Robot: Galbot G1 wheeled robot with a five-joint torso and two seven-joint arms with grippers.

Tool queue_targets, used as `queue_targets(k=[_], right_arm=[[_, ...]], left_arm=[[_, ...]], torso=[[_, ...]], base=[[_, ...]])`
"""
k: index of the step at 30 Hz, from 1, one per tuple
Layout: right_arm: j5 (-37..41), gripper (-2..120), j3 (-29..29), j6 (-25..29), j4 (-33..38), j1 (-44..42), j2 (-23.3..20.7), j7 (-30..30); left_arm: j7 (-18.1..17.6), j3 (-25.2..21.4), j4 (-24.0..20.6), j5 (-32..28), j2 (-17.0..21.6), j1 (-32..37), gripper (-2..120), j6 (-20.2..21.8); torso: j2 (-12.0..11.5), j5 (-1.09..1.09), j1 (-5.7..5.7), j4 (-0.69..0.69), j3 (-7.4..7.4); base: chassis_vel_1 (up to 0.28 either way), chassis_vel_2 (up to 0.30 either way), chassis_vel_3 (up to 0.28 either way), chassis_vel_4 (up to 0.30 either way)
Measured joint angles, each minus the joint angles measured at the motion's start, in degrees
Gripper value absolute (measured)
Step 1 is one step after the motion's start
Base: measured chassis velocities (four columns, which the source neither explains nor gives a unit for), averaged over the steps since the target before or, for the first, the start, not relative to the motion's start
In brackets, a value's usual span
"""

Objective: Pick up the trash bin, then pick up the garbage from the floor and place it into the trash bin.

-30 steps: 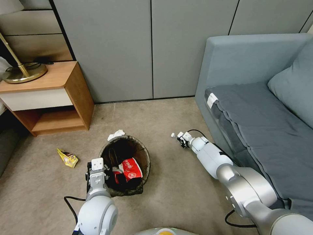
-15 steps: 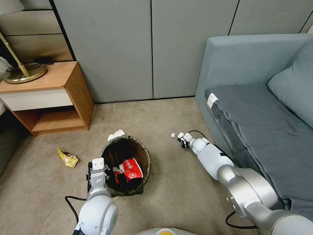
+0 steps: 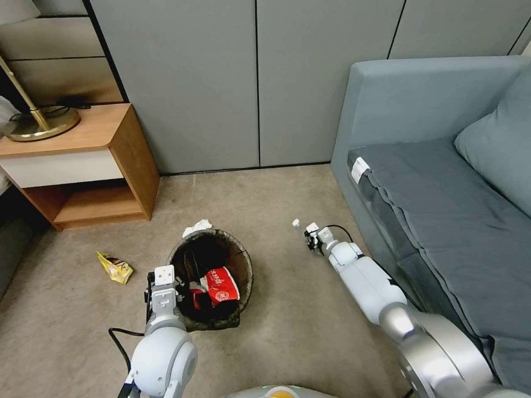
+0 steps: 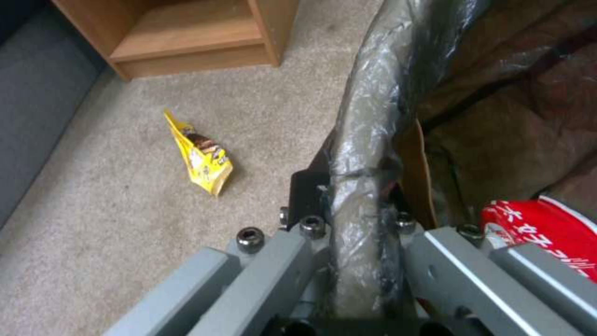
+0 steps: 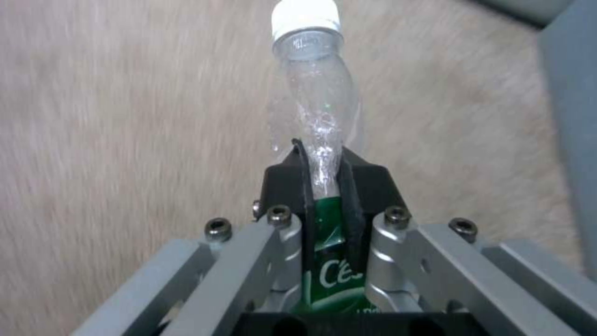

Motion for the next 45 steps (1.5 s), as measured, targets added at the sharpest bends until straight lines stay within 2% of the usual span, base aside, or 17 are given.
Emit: queue_targets(k=[2,5,8,9,12,13,16,17,18,19,20,23,27,28,34,39,45], right_arm=[[3.3,8,0.8,0.3,6.6,-2.4,-1.5,1.7],[4.7,8,1.3,1.9,9.5,-3.6,-2.0,2.7],[9.8,8,2.5,7.0,17.2,-6.7,-3.5,3.8],[9.8,8,2.5,7.0,17.2,-6.7,-3.5,3.8],[16.2,8,3.9,12.2,31.5,-13.6,-5.2,3.3],[16.2,8,3.9,12.2,31.5,-13.6,-5.2,3.3],[19.0,8,4.7,14.2,44.5,-19.3,-6.2,2.2],[19.0,8,4.7,14.2,44.5,-19.3,-6.2,2.2],[19.5,8,4.6,14.5,49.2,-21.0,-6.5,2.1],[20.1,8,4.1,14.7,55.3,-22.7,-6.7,2.4],[20.1,8,4.1,14.7,55.3,-22.7,-6.7,2.4],[20.9,8,1.6,14.7,65.6,-26.3,-7.2,3.6],[20.9,8,-0.9,14.7,71.0,-29.5,-7.8,4.2],[20.3,8,-3.4,14.7,74.4,-32.0,-8.7,4.4],[17.7,8,-8.3,15.6,75.9,-34.7,-9.8,4.5],[14.3,8,-12.8,17.4,71.2,-35.0,-11.3,4.2],[12.6,8,-15.3,18.7,67.5,-35.3,-12.4,4.0]], left_arm=[[-0.1,-0.1,0.3,-0.4,0.3,-0.3,0,0.1],[-0.1,-0.1,0.5,-0.6,0.4,-0.5,0,0.1],[-0.3,-0.1,0.9,-1.0,0.7,-0.7,0,0.1],[-0.3,-0.1,0.9,-1.0,0.7,-0.7,0,0.1],[-0.4,0.1,1.1,-1.3,0.9,-0.9,0,0.2],[-0.4,0.1,1.1,-1.3,0.9,-0.9,0,0.2],[-0.4,0.4,1.2,-1.9,1.4,-1.2,0,0.4],[-0.4,0.4,1.2,-1.9,1.4,-1.2,0,0.4],[-0.4,0.5,1.3,-2.2,1.5,-1.3,0,0.5],[-0.4,0.8,1.3,-2.5,1.7,-1.4,0,0.6],[-0.4,0.8,1.3,-2.5,1.7,-1.4,0,0.6],[-0.7,1.3,1.2,-3.3,1.9,-1.6,0,1.0],[-0.9,1.6,0.9,-4.3,2.1,-1.6,0,1.4],[-1.0,1.8,0.6,-4.7,2.2,-1.6,0,1.7],[-1.2,2.1,0.2,-5.6,2.6,-1.7,0,2.1],[-1.4,2.5,-0.3,-6.3,2.9,-1.8,0,2.6],[-1.4,2.5,-0.6,-6.7,3.2,-1.6,0,2.7]], torso=[[0.0,-0.04,0.0,0.01,0.0],[0.0,0.0,0.0,0.0,0.0],[0.0,-0.02,0.0,0.0,-0.01],[0.0,-0.02,0.0,0.0,-0.01],[0.0,-0.02,0.0,0.01,-0.01],[0.0,-0.02,0.0,0.01,-0.01],[0.0,-0.02,-0.01,0.0,-0.01],[0.0,-0.02,-0.01,0.0,-0.01],[0.0,-0.01,0.0,-0.01,-0.01],[0.0,-0.01,0.0,0.0,-0.02],[0.0,-0.01,0.0,0.0,-0.02],[0.0,-0.02,0.0,0.01,-0.02],[0.0,-0.02,-0.01,0.0,-0.02],[0.0,-0.03,-0.01,0.0,-0.02],[0.0,-0.04,-0.01,-0.01,-0.01],[0.0,-0.05,-0.01,0.0,-0.01],[0.0,-0.05,0.0,-0.01,0.0]], base=[[0.0,0.0,0.0,0.0],[0.0,0.0,0.0,0.0],[0.0,0.0,0.0,0.0],[0.0,0.0,0.0,0.0],[0.0,0.0,0.0,0.0],[0.0,0.0,0.0,0.0],[0.0,0.0,0.0,0.0],[0.0,0.0,0.0,0.0],[0.0,0.0,0.0,0.0],[0.0,0.0,0.0,0.0],[0.0,0.0,0.0,0.0],[0.0,0.0,0.0,0.0],[0.0,0.0,0.0,0.0],[0.0,0.0,0.0,0.0],[0.0,0.0,0.0,0.0],[0.0,0.0,0.0,0.0],[0.0,0.0,0.0,0.0]])
